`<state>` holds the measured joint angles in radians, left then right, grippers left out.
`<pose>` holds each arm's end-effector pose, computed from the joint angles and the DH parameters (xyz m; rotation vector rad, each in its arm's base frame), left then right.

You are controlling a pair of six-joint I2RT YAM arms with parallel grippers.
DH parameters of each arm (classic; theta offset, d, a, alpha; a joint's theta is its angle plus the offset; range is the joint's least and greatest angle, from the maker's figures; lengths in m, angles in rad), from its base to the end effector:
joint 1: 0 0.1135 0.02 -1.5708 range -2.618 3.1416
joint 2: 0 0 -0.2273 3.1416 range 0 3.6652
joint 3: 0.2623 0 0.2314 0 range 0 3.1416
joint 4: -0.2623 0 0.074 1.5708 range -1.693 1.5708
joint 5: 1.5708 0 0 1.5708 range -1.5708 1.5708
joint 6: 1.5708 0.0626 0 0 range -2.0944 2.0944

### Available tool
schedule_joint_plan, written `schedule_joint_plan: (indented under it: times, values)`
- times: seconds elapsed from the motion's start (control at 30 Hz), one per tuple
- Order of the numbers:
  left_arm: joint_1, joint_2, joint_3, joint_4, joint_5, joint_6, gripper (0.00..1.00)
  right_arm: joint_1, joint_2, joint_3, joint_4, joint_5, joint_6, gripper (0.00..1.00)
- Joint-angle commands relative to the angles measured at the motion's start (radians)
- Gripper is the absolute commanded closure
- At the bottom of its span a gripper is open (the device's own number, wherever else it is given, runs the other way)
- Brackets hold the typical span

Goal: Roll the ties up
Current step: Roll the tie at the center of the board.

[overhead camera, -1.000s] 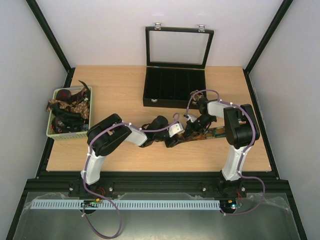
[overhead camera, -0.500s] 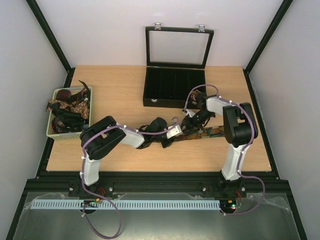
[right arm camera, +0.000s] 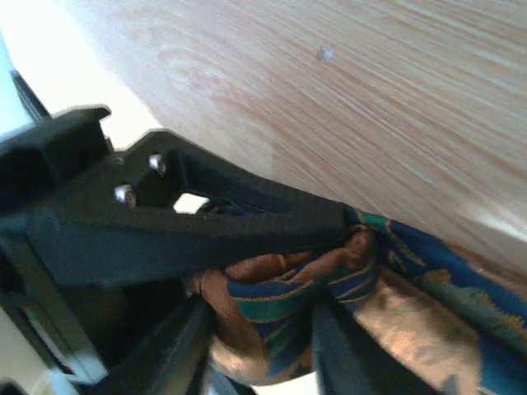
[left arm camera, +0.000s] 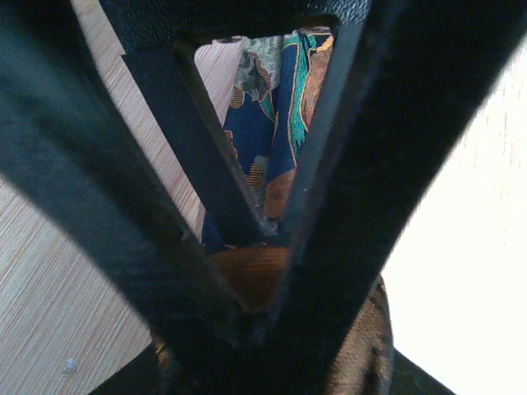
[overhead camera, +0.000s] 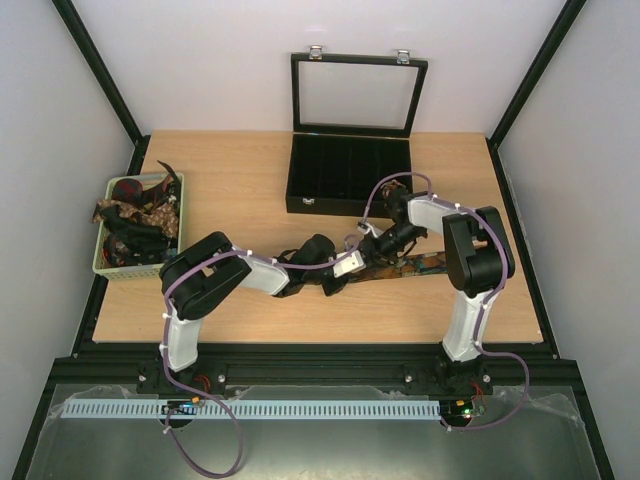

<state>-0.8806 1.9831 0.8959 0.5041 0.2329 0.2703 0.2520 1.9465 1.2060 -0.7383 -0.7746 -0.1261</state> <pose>0.2313 -0.3028 0.0775 1.3098 1.7652 -0.5996 0.2987 0.1221 0.1002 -0.5926 2.8103 1.1773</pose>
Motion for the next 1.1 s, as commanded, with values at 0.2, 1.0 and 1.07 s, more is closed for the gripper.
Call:
schedule_joint_plan:
  times: [0.2, 1.0, 1.07]
  values:
    - [0.005, 0.049, -0.033, -0.210, -0.052, 0.027, 0.60, -0.013, -0.004, -0.046, -0.015, 0.145, 0.006, 0.99]
    - [0.020, 0.060, -0.033, 0.212, 0.213, -0.182, 0.20, 0.012, 0.027, -0.178, 0.161, 0.438, -0.006, 0.99]
    - [0.016, 0.084, -0.018, 0.221, 0.204, -0.190, 0.23, 0.015, 0.037, -0.180, 0.167, 0.452, -0.001, 0.99]
